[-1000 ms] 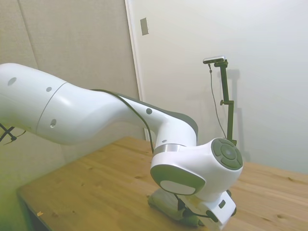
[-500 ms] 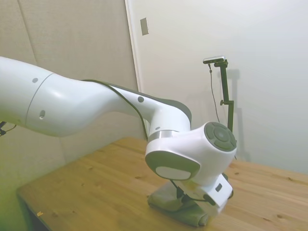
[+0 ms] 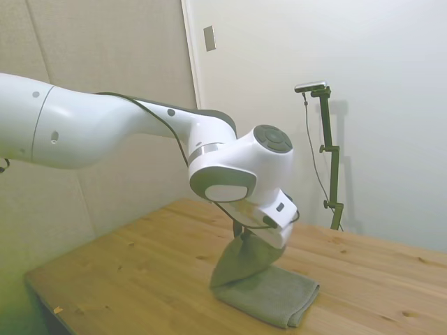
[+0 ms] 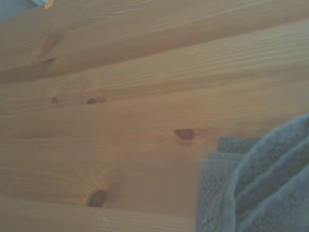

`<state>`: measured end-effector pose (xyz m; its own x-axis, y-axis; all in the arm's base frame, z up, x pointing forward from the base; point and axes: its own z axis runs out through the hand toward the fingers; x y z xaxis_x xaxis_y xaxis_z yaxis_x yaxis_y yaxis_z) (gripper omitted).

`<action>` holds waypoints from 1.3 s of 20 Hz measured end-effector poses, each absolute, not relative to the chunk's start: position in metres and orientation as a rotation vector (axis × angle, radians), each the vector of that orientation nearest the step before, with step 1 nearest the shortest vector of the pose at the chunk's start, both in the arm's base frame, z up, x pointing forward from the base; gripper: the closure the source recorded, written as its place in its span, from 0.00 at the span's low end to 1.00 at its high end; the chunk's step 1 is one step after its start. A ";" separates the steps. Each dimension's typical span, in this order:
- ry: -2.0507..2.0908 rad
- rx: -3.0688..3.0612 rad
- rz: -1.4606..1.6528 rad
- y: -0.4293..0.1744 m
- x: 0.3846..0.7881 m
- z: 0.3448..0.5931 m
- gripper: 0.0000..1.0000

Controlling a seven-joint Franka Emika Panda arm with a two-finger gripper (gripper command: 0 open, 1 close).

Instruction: Unfold the towel

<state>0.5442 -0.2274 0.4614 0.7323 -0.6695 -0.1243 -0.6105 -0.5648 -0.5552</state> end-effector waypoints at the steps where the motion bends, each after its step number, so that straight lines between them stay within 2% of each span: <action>1: 0.951 -2.359 -0.131 -0.216 0.550 0.464 1.00; 10: 0.824 -2.453 -0.098 -0.107 0.588 0.466 1.00; 11: 0.819 -2.466 -0.092 -0.097 0.591 0.464 0.00; 18: 0.807 -2.519 -0.047 -0.066 0.602 0.439 0.00; 26: 0.782 -2.528 -0.038 -0.053 0.604 0.436 0.00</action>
<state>0.6044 -0.0530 0.4357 0.8353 -0.5376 -0.1148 -0.5241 -0.7157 -0.4615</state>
